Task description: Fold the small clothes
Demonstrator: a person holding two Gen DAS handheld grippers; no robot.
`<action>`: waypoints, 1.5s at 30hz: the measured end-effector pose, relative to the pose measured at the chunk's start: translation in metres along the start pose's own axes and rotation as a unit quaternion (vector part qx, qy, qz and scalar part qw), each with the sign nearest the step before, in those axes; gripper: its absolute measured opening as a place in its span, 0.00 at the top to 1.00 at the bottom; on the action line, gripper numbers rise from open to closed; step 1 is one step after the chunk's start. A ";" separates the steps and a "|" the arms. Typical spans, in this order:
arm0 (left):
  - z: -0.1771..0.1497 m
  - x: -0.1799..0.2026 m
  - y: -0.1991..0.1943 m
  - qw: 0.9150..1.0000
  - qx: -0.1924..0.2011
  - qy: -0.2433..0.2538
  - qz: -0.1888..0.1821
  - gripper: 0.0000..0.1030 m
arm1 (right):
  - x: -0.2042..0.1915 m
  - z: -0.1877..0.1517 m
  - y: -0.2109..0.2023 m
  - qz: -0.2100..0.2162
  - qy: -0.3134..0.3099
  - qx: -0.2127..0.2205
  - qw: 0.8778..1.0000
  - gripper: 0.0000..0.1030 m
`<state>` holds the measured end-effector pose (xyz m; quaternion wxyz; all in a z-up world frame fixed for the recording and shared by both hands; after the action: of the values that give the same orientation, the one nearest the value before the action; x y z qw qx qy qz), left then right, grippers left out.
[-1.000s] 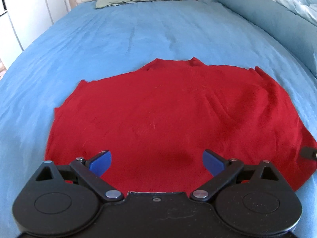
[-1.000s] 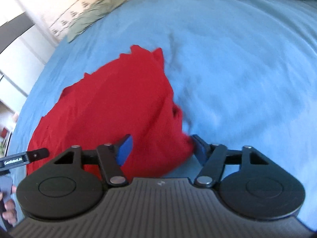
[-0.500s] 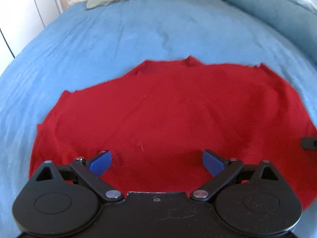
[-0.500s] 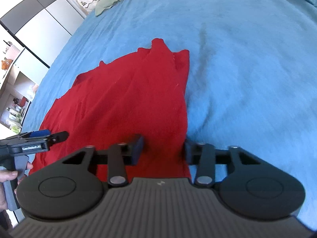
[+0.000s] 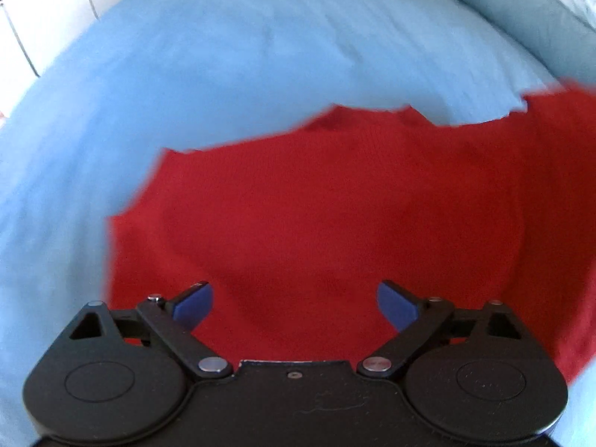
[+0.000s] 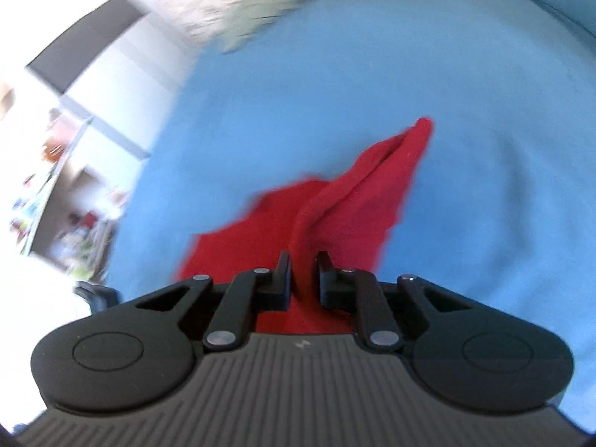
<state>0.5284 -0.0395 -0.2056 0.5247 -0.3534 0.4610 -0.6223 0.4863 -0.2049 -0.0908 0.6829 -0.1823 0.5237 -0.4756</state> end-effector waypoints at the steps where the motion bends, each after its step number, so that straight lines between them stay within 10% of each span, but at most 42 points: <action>1: -0.006 -0.016 -0.010 1.000 0.006 -0.003 0.002 0.05 | -0.033 0.002 0.013 0.009 -0.029 -0.011 0.999 0.73; 6: -0.058 -0.092 -0.033 0.999 0.015 -0.036 0.017 0.05 | -0.152 -0.040 0.114 0.004 -0.170 -0.084 0.982 0.74; 12: -0.121 -0.139 -0.021 0.998 -0.006 -0.060 0.017 0.05 | -0.178 -0.114 0.225 -0.070 -0.237 -0.149 0.958 0.71; 16: -0.138 -0.138 -0.025 0.998 0.002 -0.057 0.000 0.05 | -0.190 -0.117 0.209 -0.056 -0.257 -0.123 0.957 0.34; 24: -0.128 -0.123 -0.063 0.997 0.034 -0.070 -0.027 0.05 | -0.172 -0.075 0.102 -0.092 -0.264 -0.003 0.960 0.05; 30: -0.103 -0.093 -0.080 0.995 0.057 -0.068 -0.050 0.05 | -0.073 -0.134 0.065 -0.191 -0.202 -0.029 0.960 0.05; 45: -0.029 -0.033 -0.070 0.992 0.072 -0.100 -0.024 0.08 | -0.040 -0.168 0.067 -0.152 -0.058 -0.018 0.986 0.06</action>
<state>0.4852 0.0004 -0.1470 0.5771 -0.3860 0.3514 -0.6281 0.3674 -0.0972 -0.1841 0.6283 -0.2992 0.4578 -0.5533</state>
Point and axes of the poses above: each gripper's, at about its wrist camera, not at the fingertips, and y roughly the way its jaws point, x to its right, z to its top, the point moved 10 cm from there along y, roughly the way its jaws point, and after that the axes turned 10 degrees about -x, right-handed, at the moved point
